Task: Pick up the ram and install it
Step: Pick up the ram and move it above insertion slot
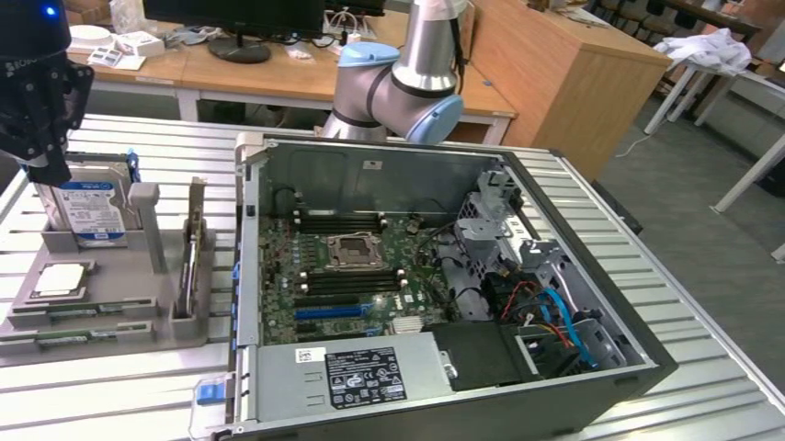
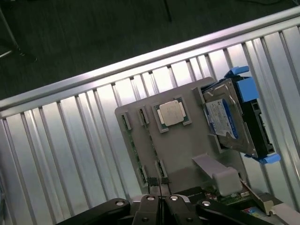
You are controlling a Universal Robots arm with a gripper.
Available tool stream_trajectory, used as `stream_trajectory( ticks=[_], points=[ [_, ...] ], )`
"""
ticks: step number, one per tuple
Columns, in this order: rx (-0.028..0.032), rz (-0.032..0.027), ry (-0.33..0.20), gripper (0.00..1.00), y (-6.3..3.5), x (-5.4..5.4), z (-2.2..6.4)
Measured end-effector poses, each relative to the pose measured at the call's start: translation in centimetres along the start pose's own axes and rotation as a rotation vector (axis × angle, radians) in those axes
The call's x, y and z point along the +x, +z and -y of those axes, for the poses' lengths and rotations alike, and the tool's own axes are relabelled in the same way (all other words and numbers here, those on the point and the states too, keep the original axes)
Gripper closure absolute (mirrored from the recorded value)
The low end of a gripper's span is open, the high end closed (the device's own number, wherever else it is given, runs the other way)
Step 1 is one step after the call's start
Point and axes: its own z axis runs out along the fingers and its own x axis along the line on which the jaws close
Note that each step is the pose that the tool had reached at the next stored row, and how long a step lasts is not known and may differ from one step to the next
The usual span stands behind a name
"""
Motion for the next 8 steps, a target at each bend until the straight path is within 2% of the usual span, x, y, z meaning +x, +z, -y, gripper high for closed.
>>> stream_trajectory(
  ticks=[8],
  points=[
    [0.0014, -0.0021, -0.059, 0.89, 0.01, 0.0, 0.0]
  ],
)
